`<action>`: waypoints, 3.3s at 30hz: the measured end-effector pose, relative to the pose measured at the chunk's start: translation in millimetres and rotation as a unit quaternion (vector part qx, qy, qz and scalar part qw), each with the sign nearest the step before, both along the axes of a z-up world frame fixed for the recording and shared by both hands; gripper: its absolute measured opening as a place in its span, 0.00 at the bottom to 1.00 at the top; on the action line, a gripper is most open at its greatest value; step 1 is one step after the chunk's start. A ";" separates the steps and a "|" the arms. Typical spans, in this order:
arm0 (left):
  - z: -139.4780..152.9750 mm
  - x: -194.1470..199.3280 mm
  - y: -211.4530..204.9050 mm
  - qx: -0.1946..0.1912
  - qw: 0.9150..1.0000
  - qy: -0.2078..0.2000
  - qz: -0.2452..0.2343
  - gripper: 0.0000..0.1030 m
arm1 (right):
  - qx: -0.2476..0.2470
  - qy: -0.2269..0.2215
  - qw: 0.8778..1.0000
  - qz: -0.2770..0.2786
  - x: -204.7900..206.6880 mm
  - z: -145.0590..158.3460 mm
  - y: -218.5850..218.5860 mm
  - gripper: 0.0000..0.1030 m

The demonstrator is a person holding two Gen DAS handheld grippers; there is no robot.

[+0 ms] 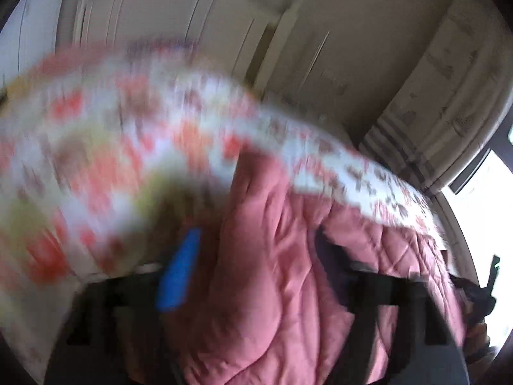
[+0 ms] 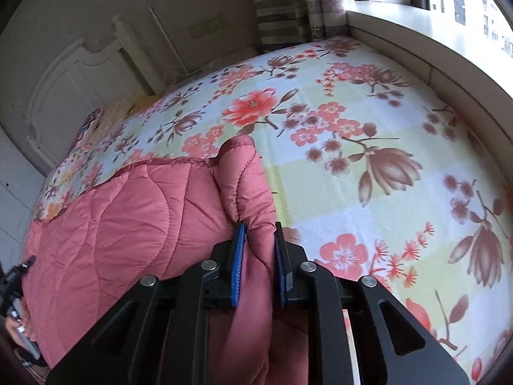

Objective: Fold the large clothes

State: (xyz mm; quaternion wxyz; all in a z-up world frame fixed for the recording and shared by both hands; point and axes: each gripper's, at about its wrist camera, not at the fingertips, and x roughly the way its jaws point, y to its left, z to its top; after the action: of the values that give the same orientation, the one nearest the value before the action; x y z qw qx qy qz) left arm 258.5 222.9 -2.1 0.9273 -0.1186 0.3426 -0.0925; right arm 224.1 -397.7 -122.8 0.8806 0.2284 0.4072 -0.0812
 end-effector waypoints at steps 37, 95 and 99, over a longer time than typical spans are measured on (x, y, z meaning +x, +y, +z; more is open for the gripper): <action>-66.8 103.4 -100.0 0.206 0.969 0.081 -0.114 0.98 | -0.210 0.004 0.972 0.103 73.2 47.1 155.2 0.94; -64.7 70.8 -39.7 0.073 0.990 0.122 -0.005 0.98 | -0.110 0.042 0.992 0.038 56.9 17.5 55.3 0.96; -63.5 69.6 -42.2 0.074 0.990 0.121 -0.005 0.98 | -0.133 -0.047 0.988 0.064 24.6 61.5 102.0 0.96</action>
State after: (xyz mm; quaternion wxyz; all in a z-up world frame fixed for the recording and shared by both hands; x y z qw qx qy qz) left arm 328.1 180.7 -65.5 0.8847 -0.0580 0.4591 -0.0560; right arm 248.7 -295.7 -61.3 0.9249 0.0858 0.3643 -0.0671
